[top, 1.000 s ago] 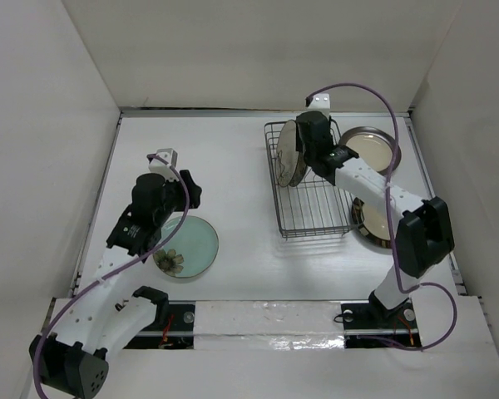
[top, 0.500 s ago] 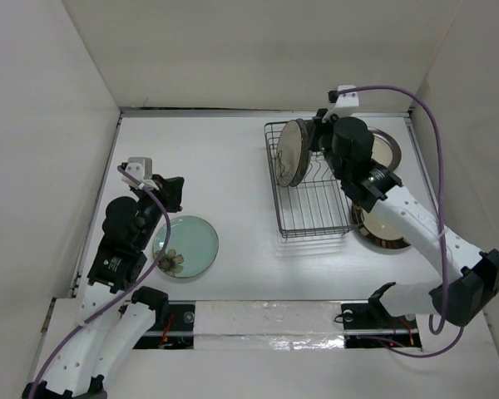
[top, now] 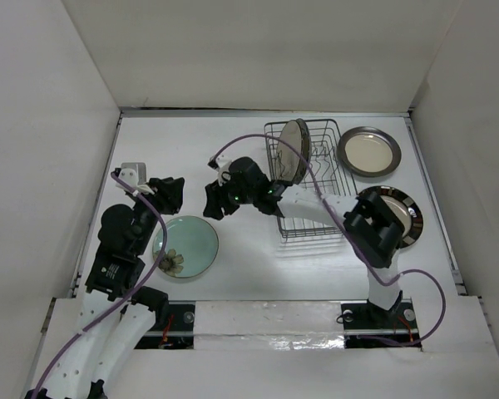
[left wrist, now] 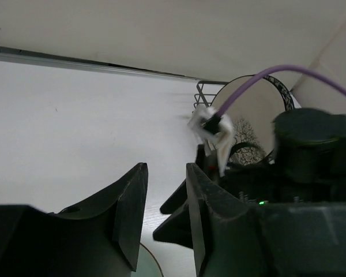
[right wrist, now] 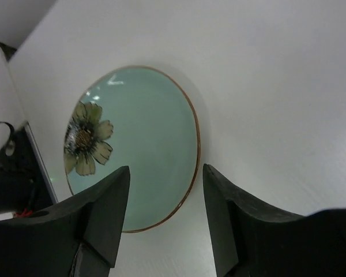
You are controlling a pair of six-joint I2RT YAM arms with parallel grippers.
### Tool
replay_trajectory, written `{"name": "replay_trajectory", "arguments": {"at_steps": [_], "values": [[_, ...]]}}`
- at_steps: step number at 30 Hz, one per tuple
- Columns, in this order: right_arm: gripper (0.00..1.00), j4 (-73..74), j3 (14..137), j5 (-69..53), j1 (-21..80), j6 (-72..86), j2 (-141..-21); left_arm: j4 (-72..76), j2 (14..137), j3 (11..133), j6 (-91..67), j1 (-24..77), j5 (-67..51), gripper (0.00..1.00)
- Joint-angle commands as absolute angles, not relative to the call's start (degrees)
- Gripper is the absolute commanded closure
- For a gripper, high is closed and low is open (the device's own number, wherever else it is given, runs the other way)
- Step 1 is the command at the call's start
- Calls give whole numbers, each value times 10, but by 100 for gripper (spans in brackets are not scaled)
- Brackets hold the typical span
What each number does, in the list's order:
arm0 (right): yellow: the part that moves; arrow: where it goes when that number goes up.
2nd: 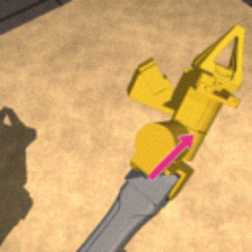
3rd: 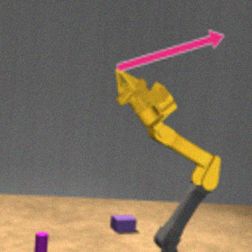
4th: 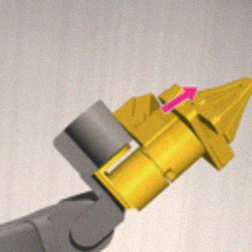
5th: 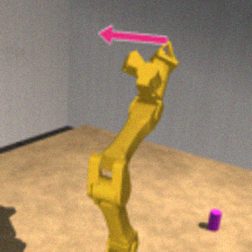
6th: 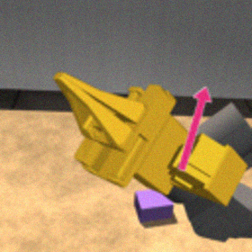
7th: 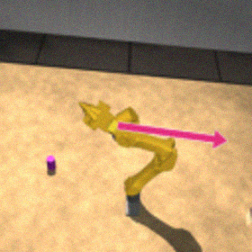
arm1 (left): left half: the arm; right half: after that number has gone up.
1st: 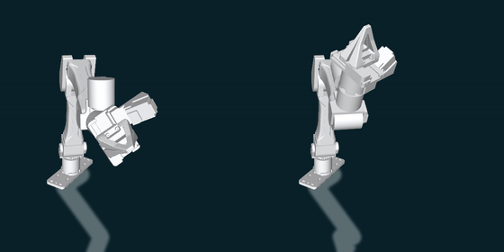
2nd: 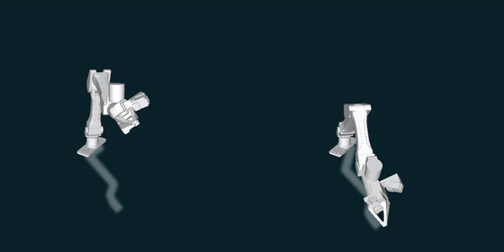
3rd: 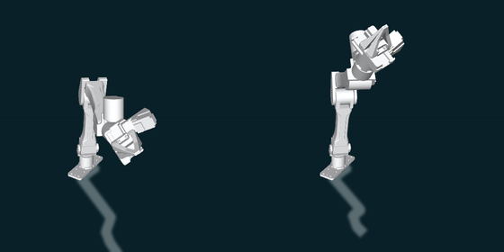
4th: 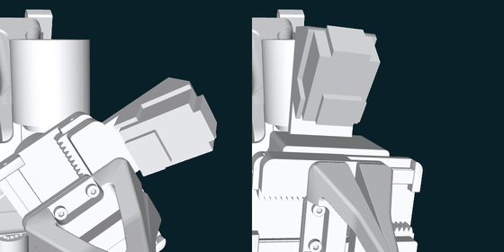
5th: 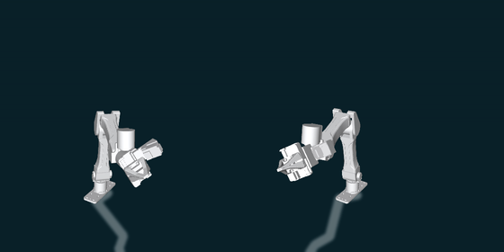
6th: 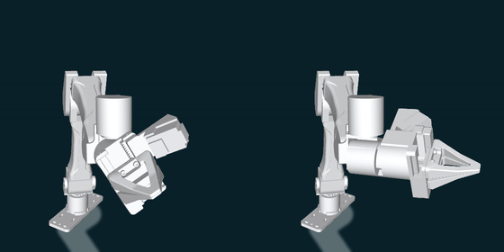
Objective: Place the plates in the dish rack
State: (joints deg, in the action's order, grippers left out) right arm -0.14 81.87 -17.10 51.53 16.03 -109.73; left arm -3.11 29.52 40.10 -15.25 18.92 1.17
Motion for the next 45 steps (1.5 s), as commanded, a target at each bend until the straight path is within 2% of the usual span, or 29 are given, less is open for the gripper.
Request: {"name": "replay_trajectory", "arguments": {"at_steps": [1,14,19,23,26,27,30,35,45], "values": [[41,-2,870,-208,512,183,-1134,-13,308,407,-146,191,4,68],[39,-32,848,-273,512,229,-1229,-12,306,404,-146,191,-15,66],[43,-94,842,-345,518,276,-1263,-9,299,403,-145,191,-11,66],[54,-91,863,-363,530,284,-1289,-8,294,402,-145,191,-13,66],[68,-112,861,-372,535,303,-1300,-11,293,402,-145,191,-6,66],[80,-115,863,-372,535,305,-1302,-11,293,402,-145,191,-10,66],[100,-120,861,-359,535,308,-1291,-8,288,401,-144,191,-5,66],[100,-146,848,-335,535,304,-1236,-10,280,403,-144,191,-4,66],[100,-162,853,-223,524,277,-1061,-22,218,405,-159,191,107,68]]}}
